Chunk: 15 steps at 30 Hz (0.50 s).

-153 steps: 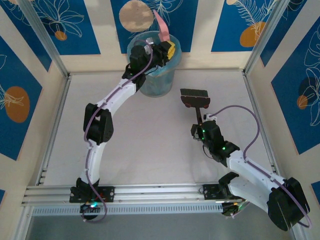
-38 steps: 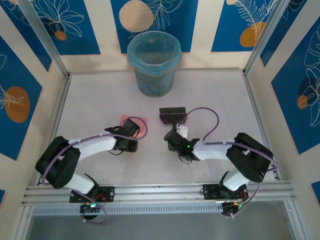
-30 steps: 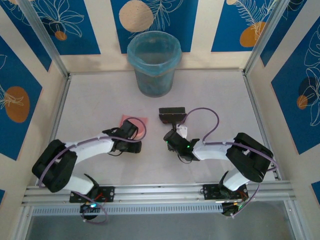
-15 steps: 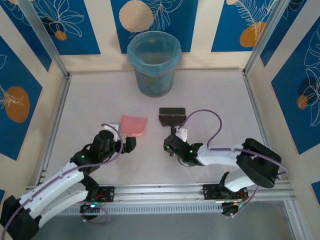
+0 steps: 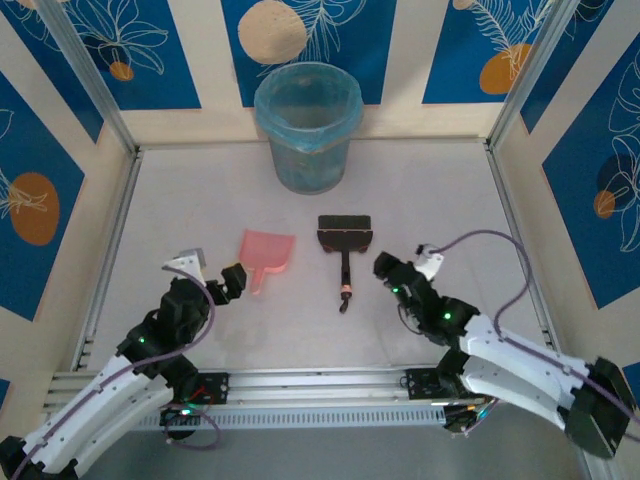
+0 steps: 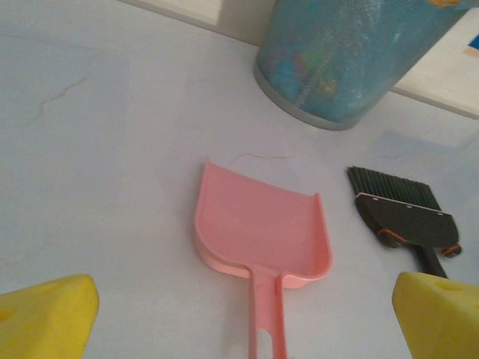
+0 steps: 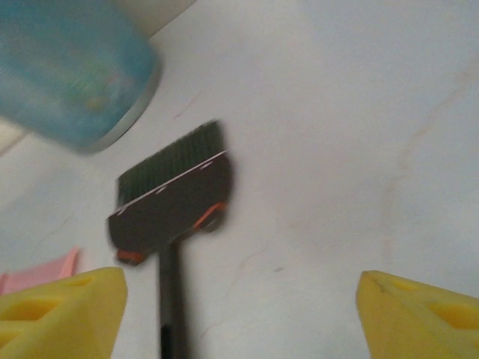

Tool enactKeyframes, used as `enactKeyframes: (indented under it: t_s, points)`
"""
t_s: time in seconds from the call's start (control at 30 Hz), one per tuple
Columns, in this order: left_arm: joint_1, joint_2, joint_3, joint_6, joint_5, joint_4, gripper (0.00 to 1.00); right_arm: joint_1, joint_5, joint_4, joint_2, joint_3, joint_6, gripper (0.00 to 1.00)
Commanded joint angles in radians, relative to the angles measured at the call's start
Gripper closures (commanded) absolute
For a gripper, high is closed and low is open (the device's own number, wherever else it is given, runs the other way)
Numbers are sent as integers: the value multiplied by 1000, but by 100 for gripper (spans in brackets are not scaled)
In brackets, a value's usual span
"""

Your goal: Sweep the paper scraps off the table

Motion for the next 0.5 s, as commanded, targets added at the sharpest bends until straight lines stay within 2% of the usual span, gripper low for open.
enactKeyframes:
  t_s: [0.0, 0.07, 0.13, 0.23, 0.33, 0.47]
  points:
    - [13, 62, 77, 15, -75, 41, 0, -99, -78, -71, -94, -35, -12, 10]
    - [31, 143, 142, 38, -87, 67, 0, -116, -68, -111, -136, -13, -39, 0]
    - [70, 227, 196, 51, -53, 106, 0, -117, -47, -126, -139, 16, -71, 1]
    - [184, 365, 282, 38, 58, 152, 0, -150, -100, -22, -106, 41, -185, 1]
    - [327, 477, 321, -4, 212, 255, 0, -285, -272, 37, -31, 97, -191, 1]
    - [482, 590, 293, -27, 275, 447, 0, -472, -382, 165, 103, 133, -280, 1]
